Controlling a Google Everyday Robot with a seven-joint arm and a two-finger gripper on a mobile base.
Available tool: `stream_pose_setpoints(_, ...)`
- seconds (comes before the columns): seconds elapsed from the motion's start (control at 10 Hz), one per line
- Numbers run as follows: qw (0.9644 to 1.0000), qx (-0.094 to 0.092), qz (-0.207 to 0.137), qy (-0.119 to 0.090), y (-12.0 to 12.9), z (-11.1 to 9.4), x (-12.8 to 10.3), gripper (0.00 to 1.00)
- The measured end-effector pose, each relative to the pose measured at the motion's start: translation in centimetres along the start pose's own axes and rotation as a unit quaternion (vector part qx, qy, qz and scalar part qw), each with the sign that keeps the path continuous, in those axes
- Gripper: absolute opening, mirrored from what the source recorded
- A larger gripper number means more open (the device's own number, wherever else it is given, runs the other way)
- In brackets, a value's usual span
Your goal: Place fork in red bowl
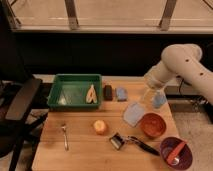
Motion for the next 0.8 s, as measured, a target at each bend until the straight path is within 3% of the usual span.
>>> stream_pose_setpoints(0.2,0.997,-0.028,-0.07,-0.014,2.3,1.4,-4.5,0.71)
stream_pose_setpoints(0.4,0.9872,-0.057,-0.145,-0.035,6.0,2.5,-8.9,0.71)
stream_pose_setpoints(0.5,0.9801,-0.071,-0.18,-0.045,8.0,2.7,-10.7,0.71)
stream_pose_setpoints(0.6,0.9777,-0.075,-0.19,-0.048,8.7,2.8,-11.2,0.71)
stream_pose_setpoints(0.8,0.9781,-0.074,-0.188,-0.048,8.6,2.7,-11.0,0.71)
